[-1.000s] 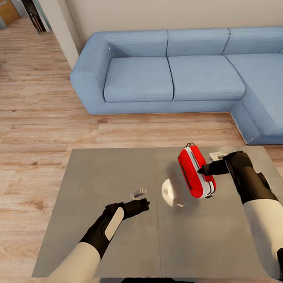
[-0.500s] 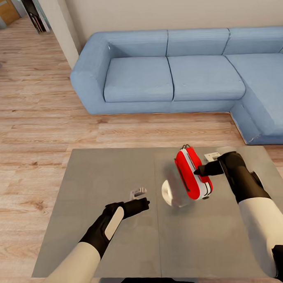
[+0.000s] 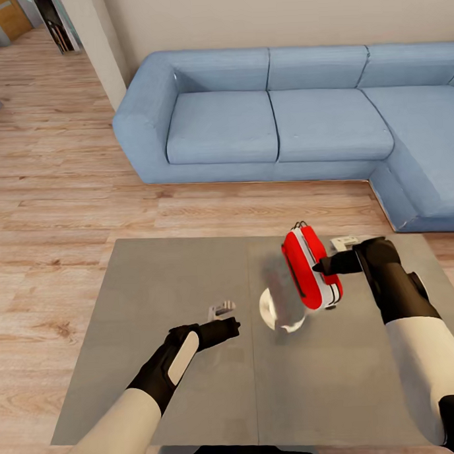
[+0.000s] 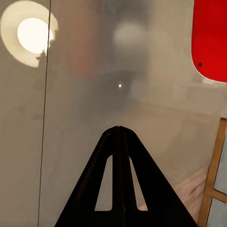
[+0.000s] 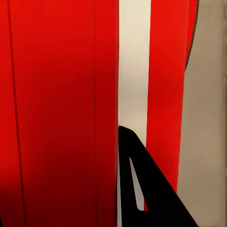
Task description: Turn on the radio receiver that's on the table in the living room.
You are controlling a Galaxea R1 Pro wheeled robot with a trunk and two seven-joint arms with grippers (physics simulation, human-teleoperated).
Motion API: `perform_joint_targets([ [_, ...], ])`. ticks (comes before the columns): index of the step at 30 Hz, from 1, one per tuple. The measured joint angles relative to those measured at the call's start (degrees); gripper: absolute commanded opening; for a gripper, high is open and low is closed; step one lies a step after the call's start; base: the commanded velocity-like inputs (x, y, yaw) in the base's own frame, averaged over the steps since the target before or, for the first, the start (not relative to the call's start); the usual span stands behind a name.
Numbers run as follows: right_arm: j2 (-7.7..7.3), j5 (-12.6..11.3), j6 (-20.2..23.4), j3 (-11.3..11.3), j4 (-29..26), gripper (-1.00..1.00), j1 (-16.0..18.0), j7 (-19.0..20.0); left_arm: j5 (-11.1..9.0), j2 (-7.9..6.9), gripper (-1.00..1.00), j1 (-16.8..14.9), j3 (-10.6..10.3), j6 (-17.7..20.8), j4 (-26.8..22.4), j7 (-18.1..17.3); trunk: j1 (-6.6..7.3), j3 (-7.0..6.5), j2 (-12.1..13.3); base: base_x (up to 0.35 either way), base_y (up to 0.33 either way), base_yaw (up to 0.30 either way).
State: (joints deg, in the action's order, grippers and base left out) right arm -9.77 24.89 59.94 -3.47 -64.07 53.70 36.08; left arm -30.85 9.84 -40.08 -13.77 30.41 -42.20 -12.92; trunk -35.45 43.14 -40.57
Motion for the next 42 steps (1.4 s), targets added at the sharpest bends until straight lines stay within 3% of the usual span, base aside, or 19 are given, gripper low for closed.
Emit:
perform_joint_targets([
  [2,-0.05,0.3,0.0,0.1,-2.0,-1.0,0.0,0.0,0.0,0.0,-1.0,0.0,0.0,0.0,0.0,0.0,-0.01,0.0,0.0,0.0,0.0,0.0],
  [4,-0.01,0.3,-0.3,0.0,-8.4,-1.0,0.0,-0.2,0.0,0.0,-1.0,0.0,0.0,0.0,0.0,0.0,0.01,-0.01,0.0,0.0,0.0,0.0],
  [5,0.02,-1.0,0.1,0.0,-8.3,-1.0,0.0,-0.2,0.0,0.0,-1.0,0.0,0.0,0.0,0.0,0.0,0.0,0.0,0.0,0.0,0.0,0.0],
  [9,0.22,0.1,0.0,-0.1,-10.1,-1.0,0.0,-1.2,0.0,0.0,-1.0,0.0,0.0,0.0,-0.1,0.0,0.0,0.0,0.0,0.0,0.0,0.0],
  [17,0.43,0.0,-0.1,-0.2,-11.1,-1.0,-2.3,-6.2,0.0,0.0,-1.0,0.0,0.0,0.0,-0.1,0.0,0.0,0.0,0.0,0.0,0.0,0.0],
  [22,0.62,-0.4,-2.5,-0.2,-11.1,-1.0,-3.9,-9.3,0.0,0.01,-1.0,0.0,0.0,0.0,-0.1,0.0,0.0,0.0,0.0,0.0,0.0,0.0],
  [34,0.62,-0.5,-3.2,-0.2,-10.3,-1.0,-4.3,-10.6,0.0,0.07,-1.0,0.0,0.0,0.1,-0.1,0.0,0.0,0.0,0.0,0.0,0.0,0.0],
  [42,0.76,-0.9,-4.5,-0.2,-9.9,-1.0,-6.1,-14.2,0.0,0.09,-1.0,0.0,0.0,0.1,-0.1,0.0,0.0,0.0,0.0,0.0,0.0,0.0],
])
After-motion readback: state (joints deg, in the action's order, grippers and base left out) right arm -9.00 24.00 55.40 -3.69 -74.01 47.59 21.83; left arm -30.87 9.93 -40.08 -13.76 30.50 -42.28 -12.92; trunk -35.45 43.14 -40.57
